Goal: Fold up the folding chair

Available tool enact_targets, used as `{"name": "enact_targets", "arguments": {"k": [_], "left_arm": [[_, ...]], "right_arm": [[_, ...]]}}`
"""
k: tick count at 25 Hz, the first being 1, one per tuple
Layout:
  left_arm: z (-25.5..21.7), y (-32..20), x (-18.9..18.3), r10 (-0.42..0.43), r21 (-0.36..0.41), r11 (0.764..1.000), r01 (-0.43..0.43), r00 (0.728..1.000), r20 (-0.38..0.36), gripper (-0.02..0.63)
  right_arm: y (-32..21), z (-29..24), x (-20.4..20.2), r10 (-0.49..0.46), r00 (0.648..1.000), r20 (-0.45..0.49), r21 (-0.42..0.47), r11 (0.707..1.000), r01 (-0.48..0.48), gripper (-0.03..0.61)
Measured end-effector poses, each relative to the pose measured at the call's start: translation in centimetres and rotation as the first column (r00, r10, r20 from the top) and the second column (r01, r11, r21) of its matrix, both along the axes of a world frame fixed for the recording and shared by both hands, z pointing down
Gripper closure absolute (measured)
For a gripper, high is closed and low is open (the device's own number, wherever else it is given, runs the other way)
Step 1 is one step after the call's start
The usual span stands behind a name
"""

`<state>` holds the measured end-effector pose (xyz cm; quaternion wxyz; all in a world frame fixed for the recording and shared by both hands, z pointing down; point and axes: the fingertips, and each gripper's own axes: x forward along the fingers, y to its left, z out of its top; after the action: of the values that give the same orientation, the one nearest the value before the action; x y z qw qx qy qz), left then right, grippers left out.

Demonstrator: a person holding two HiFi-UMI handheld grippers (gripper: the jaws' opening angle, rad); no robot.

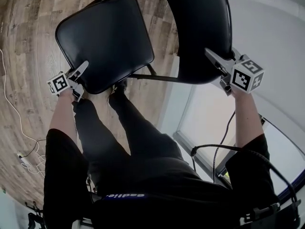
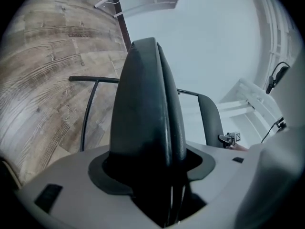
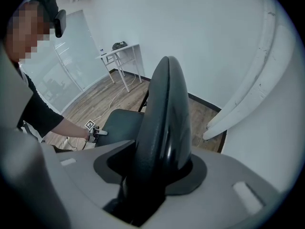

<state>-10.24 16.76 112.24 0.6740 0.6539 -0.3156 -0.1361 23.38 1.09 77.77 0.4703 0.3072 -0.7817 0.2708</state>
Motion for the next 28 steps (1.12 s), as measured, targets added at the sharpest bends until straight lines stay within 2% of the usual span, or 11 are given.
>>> {"name": "enact_targets", "arguments": {"k": [15,28], "left_arm": [[-7.0,2.2,2.2,-0.04,-0.083,0.995,0.049,0.994,0.099,0.35],[-15.1,1.0,4.7,-0.037,-0.104,0.993,0.05,0.992,0.122,0.405]], "right_arm": [[3.2,-6.0,-4.1,-0.048,0.998,-0.05,0.058,0.997,0.051,0.437],[5.4,-11.7,-7.7,-0.052,0.997,-0.058,0.108,0.992,0.058,0.476]]}}
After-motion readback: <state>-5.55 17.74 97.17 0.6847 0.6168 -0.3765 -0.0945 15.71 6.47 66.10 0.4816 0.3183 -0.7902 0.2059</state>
